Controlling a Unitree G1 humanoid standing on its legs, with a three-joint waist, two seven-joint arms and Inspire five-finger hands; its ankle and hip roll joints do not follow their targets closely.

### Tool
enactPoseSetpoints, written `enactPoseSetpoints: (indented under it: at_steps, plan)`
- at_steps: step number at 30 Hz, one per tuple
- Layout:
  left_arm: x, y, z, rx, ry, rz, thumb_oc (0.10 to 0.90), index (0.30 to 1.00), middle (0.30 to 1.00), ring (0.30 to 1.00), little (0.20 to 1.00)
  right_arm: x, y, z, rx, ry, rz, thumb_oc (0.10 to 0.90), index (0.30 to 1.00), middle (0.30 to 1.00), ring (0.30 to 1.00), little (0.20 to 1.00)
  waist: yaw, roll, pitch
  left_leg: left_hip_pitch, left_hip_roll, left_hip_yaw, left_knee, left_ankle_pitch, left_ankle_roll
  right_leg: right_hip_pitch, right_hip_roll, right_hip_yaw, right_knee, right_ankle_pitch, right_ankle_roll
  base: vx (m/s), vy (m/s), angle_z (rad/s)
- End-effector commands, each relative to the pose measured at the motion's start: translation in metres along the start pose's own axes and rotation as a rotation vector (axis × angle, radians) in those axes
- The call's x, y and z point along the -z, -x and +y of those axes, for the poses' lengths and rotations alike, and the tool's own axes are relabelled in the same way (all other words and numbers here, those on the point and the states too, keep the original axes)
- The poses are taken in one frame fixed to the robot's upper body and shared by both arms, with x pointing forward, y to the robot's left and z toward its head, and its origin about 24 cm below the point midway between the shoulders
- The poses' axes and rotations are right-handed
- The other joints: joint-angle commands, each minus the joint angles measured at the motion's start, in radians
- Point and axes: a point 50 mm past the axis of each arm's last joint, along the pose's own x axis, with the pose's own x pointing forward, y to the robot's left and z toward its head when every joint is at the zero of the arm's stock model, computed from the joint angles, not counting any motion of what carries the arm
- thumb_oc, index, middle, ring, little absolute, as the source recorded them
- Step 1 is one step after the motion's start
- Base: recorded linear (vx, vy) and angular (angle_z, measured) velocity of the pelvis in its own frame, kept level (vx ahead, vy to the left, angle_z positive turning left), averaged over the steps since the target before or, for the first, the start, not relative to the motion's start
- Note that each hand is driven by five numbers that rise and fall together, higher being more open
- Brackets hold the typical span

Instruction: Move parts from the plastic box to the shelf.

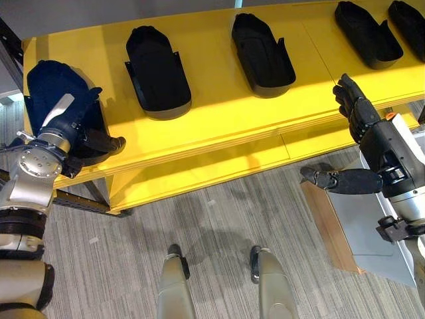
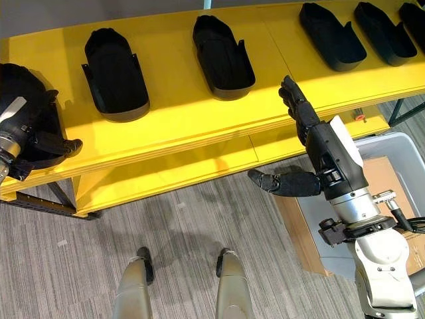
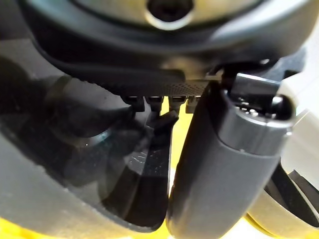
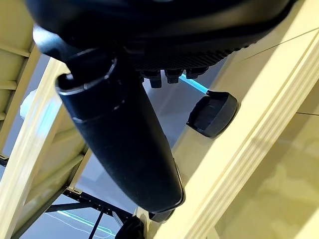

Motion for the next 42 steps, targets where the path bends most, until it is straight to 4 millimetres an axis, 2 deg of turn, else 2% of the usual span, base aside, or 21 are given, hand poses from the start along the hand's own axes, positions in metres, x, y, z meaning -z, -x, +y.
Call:
enactPoseSetpoints:
  at_steps: [1,6,7,10,18,22,23,27,37,42]
  plan:
    - [0.008,0.01,0.011,0.042,-0.056,0.017,0.9,1.0,1.0,1.0,1.0,-0.06,-0.006,-0.02,0.091,0.085,-0.325,0.9,1.0,1.0,1.0,1.0,-0.005,0.002,-0.039,0.037,-0.018,0.015,-0.007,-0.055,0.069,0.05,0.045,-0.026,-0.01,-0.026,-0.066,0.0,0.0,0.0]
    - [-0.009,0.011,0.038,0.0,-0.081,-0.043,0.9,1.0,1.0,1.0,1.0,-0.062,-0.008,-0.021,0.078,0.092,-0.337,0.9,1.0,1.0,1.0,1.0,-0.003,0.009,-0.045,0.038,-0.018,0.014,-0.008,-0.053,0.067,0.055,0.045,-0.028,-0.011,-0.023,-0.065,0.0,0.0,0.0]
    - [-0.01,0.011,0.038,0.0,-0.082,-0.043,0.9,1.0,1.0,1.0,1.0,-0.062,-0.008,-0.021,0.079,0.091,-0.337,0.9,1.0,1.0,1.0,1.0,-0.003,0.007,-0.045,0.038,-0.018,0.014,-0.008,-0.053,0.067,0.055,0.045,-0.028,-0.012,-0.023,-0.065,0.0,0.0,0.0]
    - [-0.029,0.013,0.059,-0.023,-0.125,-0.102,0.9,1.0,1.0,1.0,1.0,-0.062,-0.009,-0.02,0.066,0.096,-0.336,0.9,1.0,1.0,1.0,1.0,-0.001,0.012,-0.05,0.046,-0.018,0.013,-0.013,-0.051,0.066,0.063,0.044,-0.03,-0.014,-0.023,-0.063,0.0,0.0,0.0]
    - [-0.07,0.026,0.098,-0.068,-0.164,-0.242,0.9,1.0,1.0,1.0,1.0,-0.06,-0.008,-0.02,0.051,0.11,-0.327,0.9,1.0,1.0,1.0,1.0,0.008,0.031,-0.062,0.064,-0.019,0.013,-0.022,-0.047,0.064,0.08,0.042,-0.032,-0.018,-0.024,-0.059,0.0,0.0,0.0]
    - [-0.084,0.03,0.104,-0.083,-0.155,-0.307,0.9,1.0,1.0,1.0,1.0,-0.058,-0.007,-0.02,0.05,0.113,-0.322,0.9,1.0,1.0,1.0,1.0,0.011,0.035,-0.065,0.069,-0.021,0.011,-0.024,-0.047,0.063,0.085,0.04,-0.033,-0.02,-0.024,-0.057,0.0,0.0,0.0]
    - [-0.093,0.033,0.108,-0.106,-0.126,-0.359,0.9,1.0,1.0,1.0,1.0,-0.057,-0.007,-0.019,0.05,0.117,-0.321,0.9,1.0,1.0,1.0,1.0,0.013,0.039,-0.068,0.073,-0.02,0.009,-0.027,-0.045,0.062,0.09,0.039,-0.034,-0.023,-0.025,-0.056,0.0,0.0,0.0]
    - [-0.104,0.038,0.114,-0.153,-0.047,-0.447,0.9,1.0,1.0,1.0,1.0,-0.056,-0.007,-0.018,0.055,0.116,-0.328,0.9,1.0,1.0,1.0,1.0,0.02,0.042,-0.071,0.079,-0.022,0.007,-0.031,-0.044,0.062,0.097,0.038,-0.035,-0.025,-0.027,-0.056,0.0,0.0,0.0]
    - [-0.106,0.045,0.11,-0.197,0.252,-0.609,0.9,1.0,1.0,1.0,1.0,-0.056,-0.009,-0.015,0.071,0.116,-0.348,0.9,1.0,1.0,1.0,1.0,0.022,0.048,-0.082,0.093,-0.022,0.005,-0.04,-0.039,0.059,0.112,0.036,-0.038,-0.03,-0.029,-0.058,0.0,-0.004,0.01]
    - [-0.11,0.05,0.107,-0.202,0.238,-0.642,0.9,1.0,1.0,1.0,1.0,-0.057,-0.008,-0.013,0.065,0.118,-0.353,0.9,1.0,1.0,1.0,1.0,0.022,0.049,-0.087,0.096,-0.022,0.005,-0.043,-0.039,0.057,0.116,0.038,-0.037,-0.035,-0.028,-0.058,0.0,0.0,0.0]
